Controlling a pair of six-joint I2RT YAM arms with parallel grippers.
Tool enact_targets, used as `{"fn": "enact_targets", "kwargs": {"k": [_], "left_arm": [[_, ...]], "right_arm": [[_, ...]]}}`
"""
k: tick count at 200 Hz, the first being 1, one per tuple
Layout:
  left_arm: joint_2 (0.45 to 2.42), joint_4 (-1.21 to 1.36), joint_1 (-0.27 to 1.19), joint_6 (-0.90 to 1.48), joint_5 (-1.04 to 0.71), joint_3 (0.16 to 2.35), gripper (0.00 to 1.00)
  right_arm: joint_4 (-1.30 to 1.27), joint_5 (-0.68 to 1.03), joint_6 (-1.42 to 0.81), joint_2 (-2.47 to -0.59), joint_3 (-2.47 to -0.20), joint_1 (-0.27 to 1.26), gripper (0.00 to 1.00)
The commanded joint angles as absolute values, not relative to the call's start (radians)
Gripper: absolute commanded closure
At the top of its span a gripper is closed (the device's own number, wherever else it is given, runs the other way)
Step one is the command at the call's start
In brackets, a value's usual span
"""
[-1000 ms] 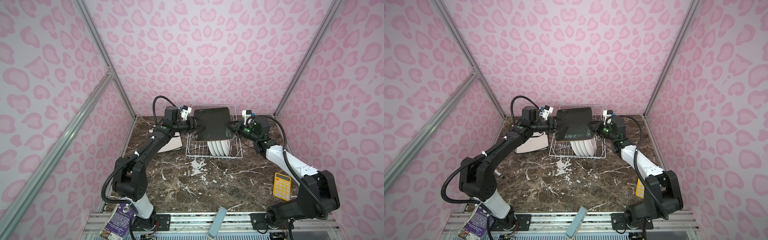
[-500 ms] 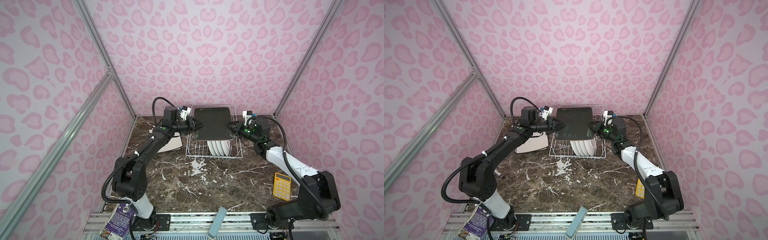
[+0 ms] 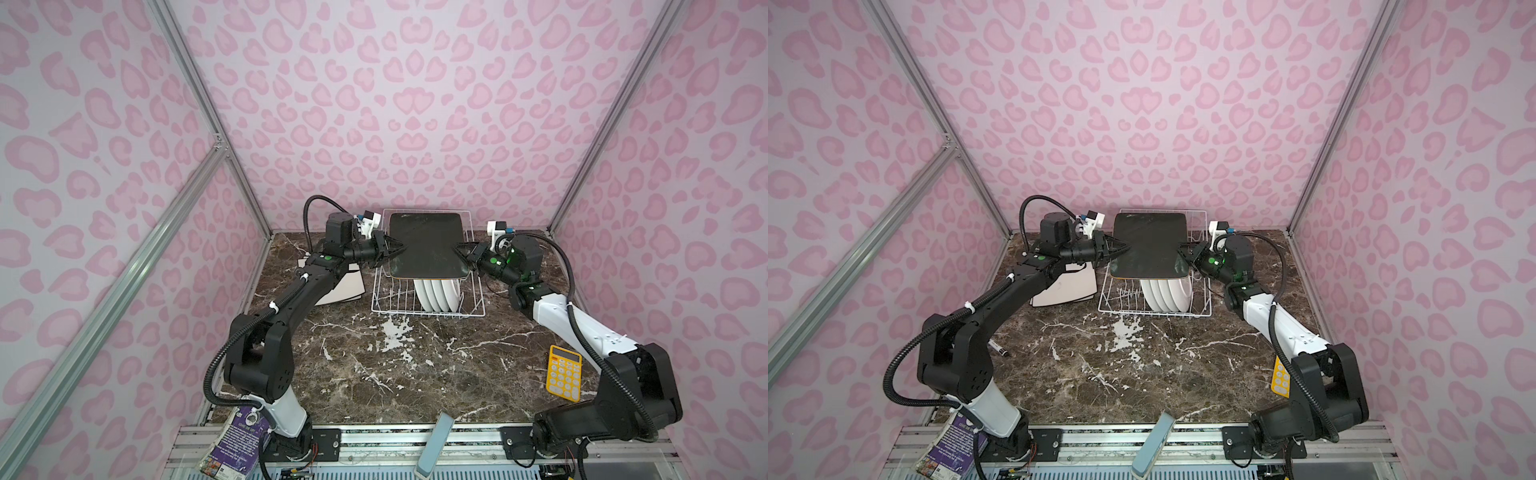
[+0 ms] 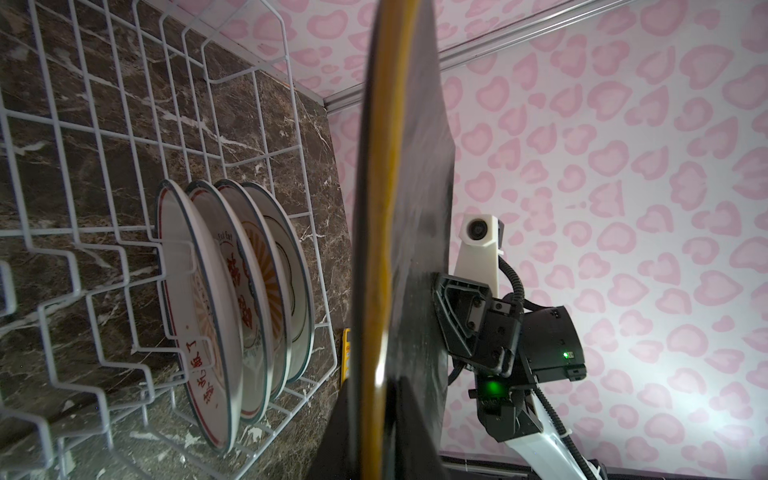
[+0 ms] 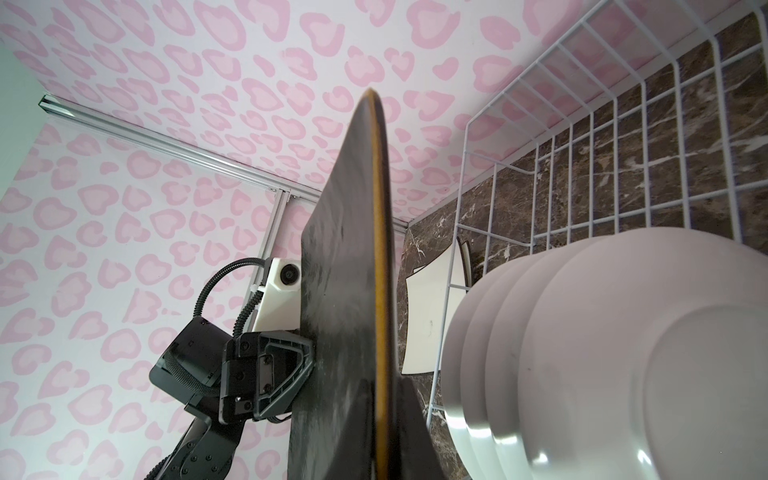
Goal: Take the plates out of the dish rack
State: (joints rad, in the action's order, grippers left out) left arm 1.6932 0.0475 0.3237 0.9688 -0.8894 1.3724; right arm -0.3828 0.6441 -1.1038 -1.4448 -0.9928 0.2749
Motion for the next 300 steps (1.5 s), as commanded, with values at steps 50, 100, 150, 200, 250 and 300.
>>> {"fn": "enact_targets", "kwargs": {"k": [50,100,150,200,250,300], "left_arm": [[1.631,0.122,0.336,0.921,-0.884,1.374,0.96],[1.596,0.117,0.334,0.914,-0.874,1.373,0.96],[1.581,0.096,0.329,0.898,-0.872,1.380,0.96],[1.563,-0.050,0.311,0.785,-0.868,1.457,0.96],[1.517,-0.171,0.267,0.689,-0.835,1.511,0.96],[1.473,-0.231,0.185,0.648,-0.819,1.517,0.96]], "right_arm": [[-0.400,0.655,-1.039,-1.420,-1.009,0.276,0.69],[-0.397,0.648,-1.031,-1.402,-0.999,0.272,0.47],[-0.277,0.643,-0.941,-1.380,-1.032,0.266,0.27],[-0.143,0.552,-0.783,-1.295,-1.041,0.272,0.01],[-0.004,0.409,-0.520,-1.217,-1.059,0.337,0.01],[-0.009,0.282,-0.322,-1.161,-1.013,0.447,0.01]]}}
